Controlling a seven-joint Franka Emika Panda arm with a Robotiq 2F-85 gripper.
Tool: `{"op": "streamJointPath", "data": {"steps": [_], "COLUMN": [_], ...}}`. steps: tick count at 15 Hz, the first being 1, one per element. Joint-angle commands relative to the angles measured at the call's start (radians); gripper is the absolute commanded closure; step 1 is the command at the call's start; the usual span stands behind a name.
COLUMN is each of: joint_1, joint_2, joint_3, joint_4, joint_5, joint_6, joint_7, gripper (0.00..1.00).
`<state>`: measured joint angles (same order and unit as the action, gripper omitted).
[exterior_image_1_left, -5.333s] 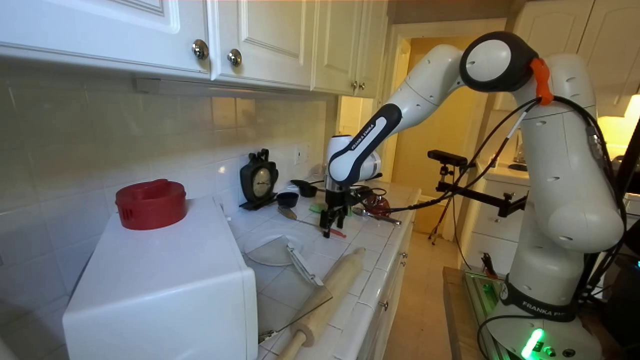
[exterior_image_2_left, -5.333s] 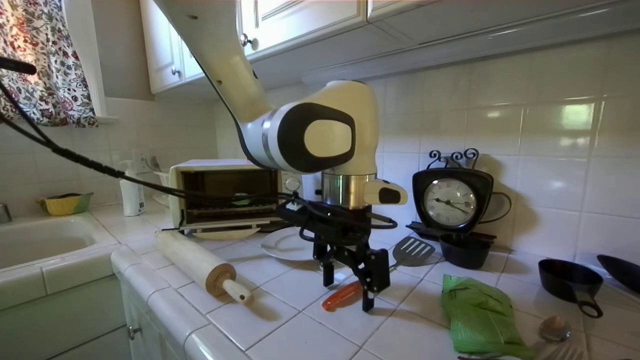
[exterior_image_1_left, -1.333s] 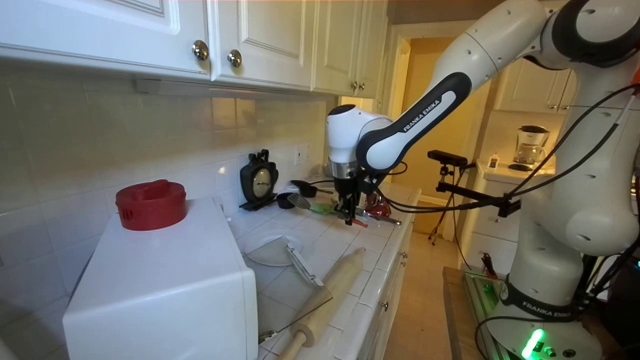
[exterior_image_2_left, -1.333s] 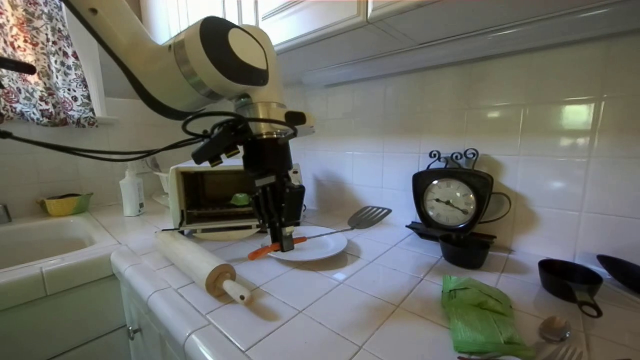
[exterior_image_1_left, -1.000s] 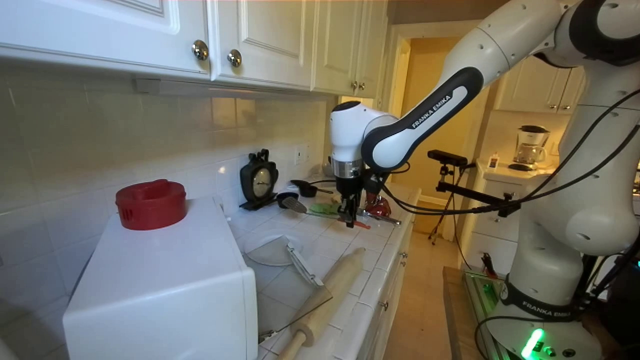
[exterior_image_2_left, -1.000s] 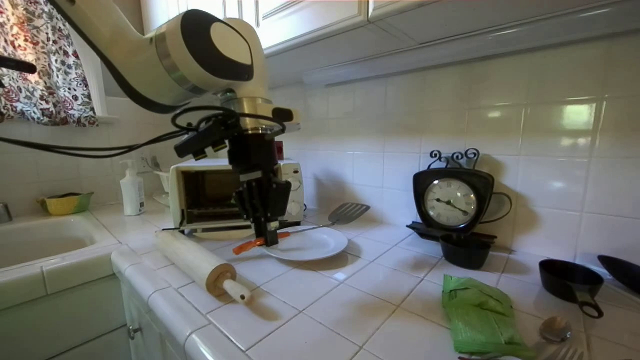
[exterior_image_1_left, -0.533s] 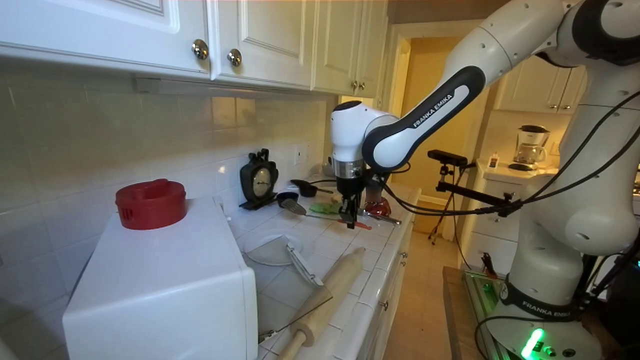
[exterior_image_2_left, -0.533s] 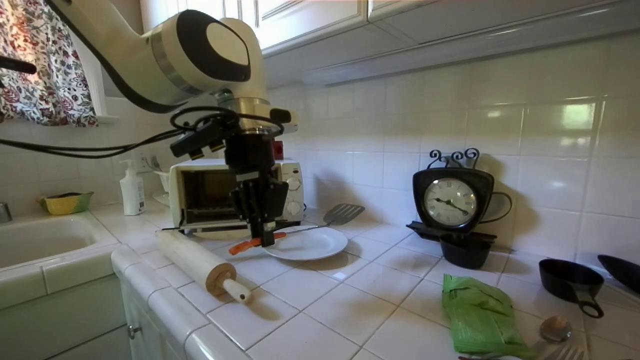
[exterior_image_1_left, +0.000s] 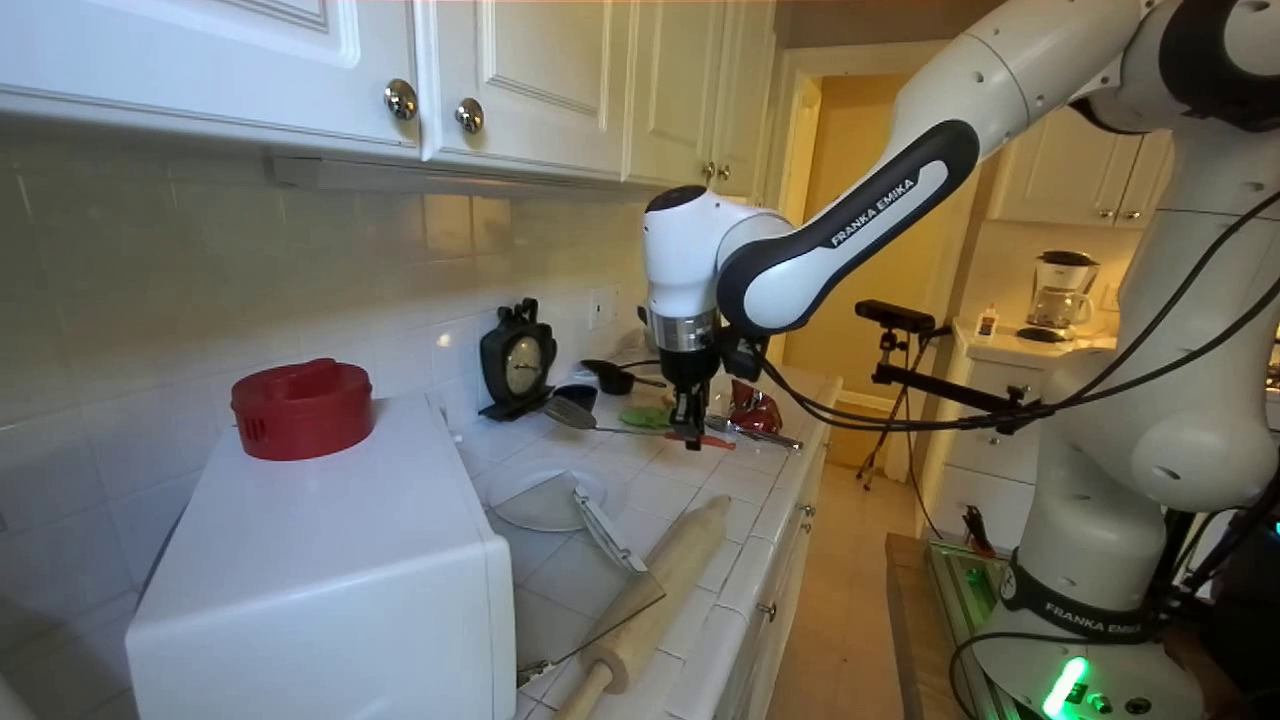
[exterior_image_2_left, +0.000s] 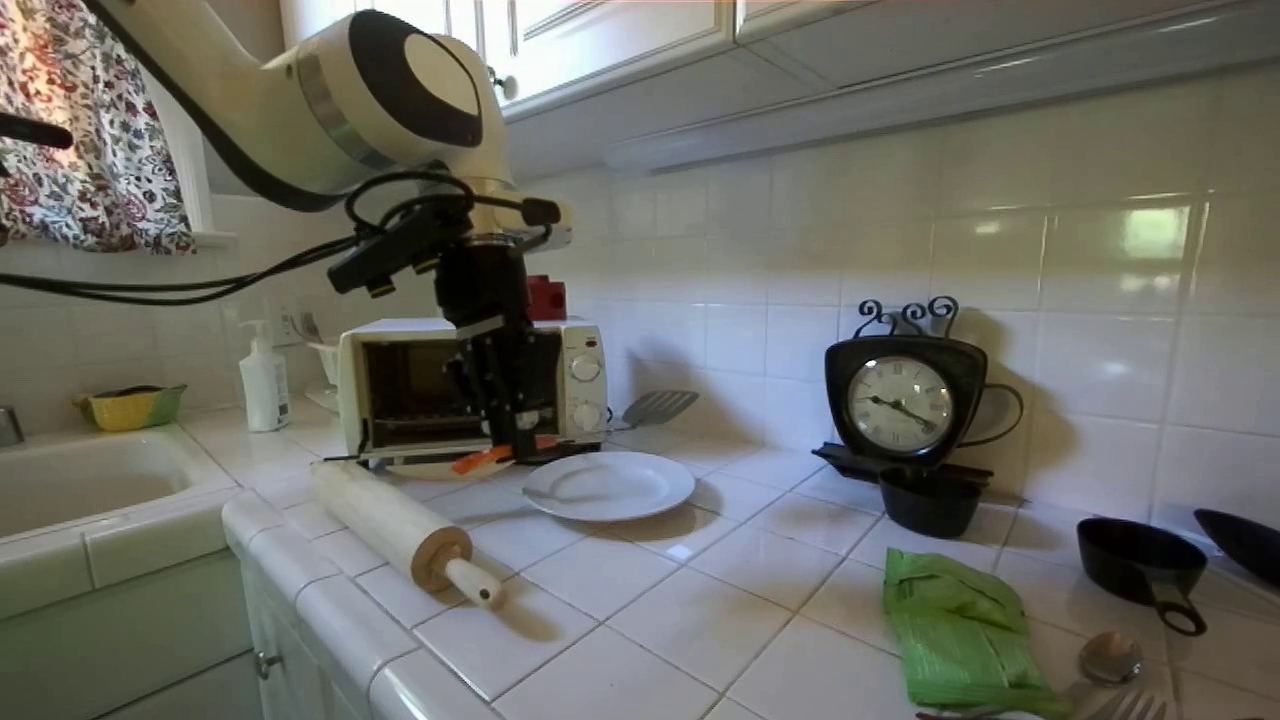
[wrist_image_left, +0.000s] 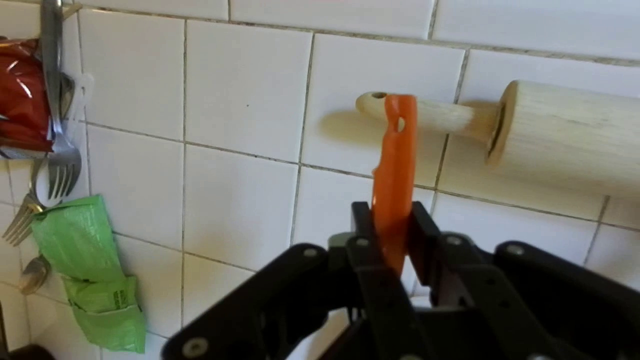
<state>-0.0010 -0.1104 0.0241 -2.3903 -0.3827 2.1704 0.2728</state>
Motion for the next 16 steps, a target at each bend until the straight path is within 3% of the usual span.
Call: {"op": "streamJointPath", "data": {"steps": [1,12,16], "joint_1": [0.024,0.102,0.126], "joint_2": [0.033,0.199,0.216], "joint_3": [0.039,0.089,0.100], "joint_4": [0.088,0.248,0.257], "joint_5": [-0.038,-0.040,-0.047], "joint_6": [-0.086,-0.058,-0.076], "joint_7": [-0.064,-0.328,-0.346], "gripper": [0.95,0.95,0.95]}}
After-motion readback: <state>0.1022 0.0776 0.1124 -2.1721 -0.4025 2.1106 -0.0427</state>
